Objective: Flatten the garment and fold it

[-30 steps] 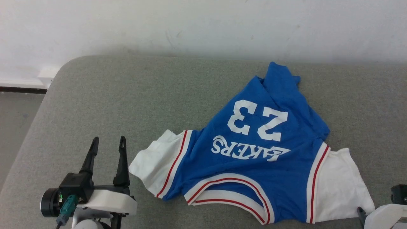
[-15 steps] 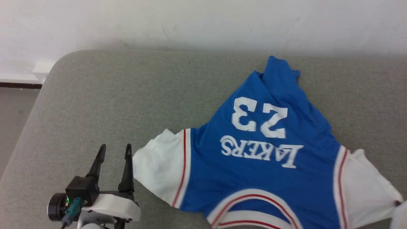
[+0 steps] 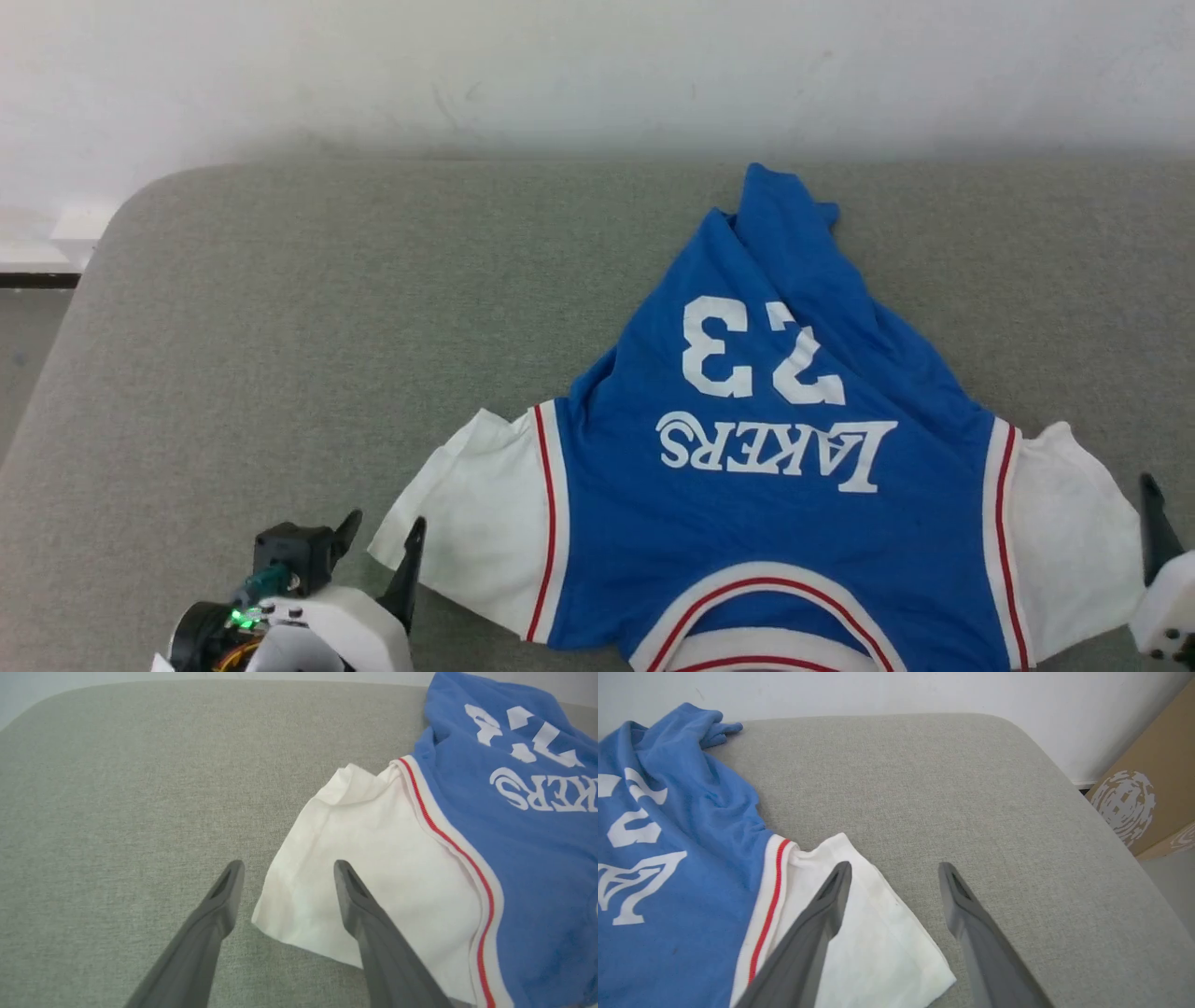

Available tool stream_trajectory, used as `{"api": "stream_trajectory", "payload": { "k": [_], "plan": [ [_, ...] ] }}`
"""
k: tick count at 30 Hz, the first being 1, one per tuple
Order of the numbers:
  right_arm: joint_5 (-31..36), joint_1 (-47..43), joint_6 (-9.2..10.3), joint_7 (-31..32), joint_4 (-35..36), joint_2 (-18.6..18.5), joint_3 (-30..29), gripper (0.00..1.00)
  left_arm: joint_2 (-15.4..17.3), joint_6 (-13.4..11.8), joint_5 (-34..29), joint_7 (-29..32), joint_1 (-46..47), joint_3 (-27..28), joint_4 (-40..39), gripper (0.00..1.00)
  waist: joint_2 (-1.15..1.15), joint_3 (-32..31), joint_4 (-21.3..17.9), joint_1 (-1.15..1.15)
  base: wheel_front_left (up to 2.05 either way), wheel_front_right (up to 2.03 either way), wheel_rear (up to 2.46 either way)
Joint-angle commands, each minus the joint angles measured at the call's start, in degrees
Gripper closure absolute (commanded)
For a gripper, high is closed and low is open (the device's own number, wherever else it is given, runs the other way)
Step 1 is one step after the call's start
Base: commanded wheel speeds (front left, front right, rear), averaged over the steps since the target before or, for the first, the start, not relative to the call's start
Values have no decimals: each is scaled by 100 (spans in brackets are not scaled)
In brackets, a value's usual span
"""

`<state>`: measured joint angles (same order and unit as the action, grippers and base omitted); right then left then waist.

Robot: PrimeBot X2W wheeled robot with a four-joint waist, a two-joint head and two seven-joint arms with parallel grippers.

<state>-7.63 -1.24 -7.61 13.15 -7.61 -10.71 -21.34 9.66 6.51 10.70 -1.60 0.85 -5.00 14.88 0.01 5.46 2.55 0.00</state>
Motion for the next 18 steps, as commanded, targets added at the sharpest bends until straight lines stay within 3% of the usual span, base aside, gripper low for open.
{"api": "stream_trajectory", "payload": {
  "k": [1, 8, 17, 18],
  "plan": [
    [14, -21, 12, -169, 219, 166, 47, 0, 129, 20, 116, 452, -36, 29, -21, 0, -1, 72, -102, 0, 0, 0, 0],
    [-50, -223, 12, -538, 899, 579, 190, 0, 564, 26, 252, 2146, -32, 2, -525, 0, -1, 279, -335, 0, 0, 0, 0],
    [-14, -206, 12, -537, 967, 689, 240, 0, 721, 31, 421, 3115, 2, -102, -635, 0, -1, 480, -459, 0, 0, 0, 0],
    [-8, -198, 12, -530, 969, 694, 236, 0, 720, 33, 450, 3190, 4, -122, -615, 42, -1, 496, -464, 0, 0, 0, 0]
  ]
}}
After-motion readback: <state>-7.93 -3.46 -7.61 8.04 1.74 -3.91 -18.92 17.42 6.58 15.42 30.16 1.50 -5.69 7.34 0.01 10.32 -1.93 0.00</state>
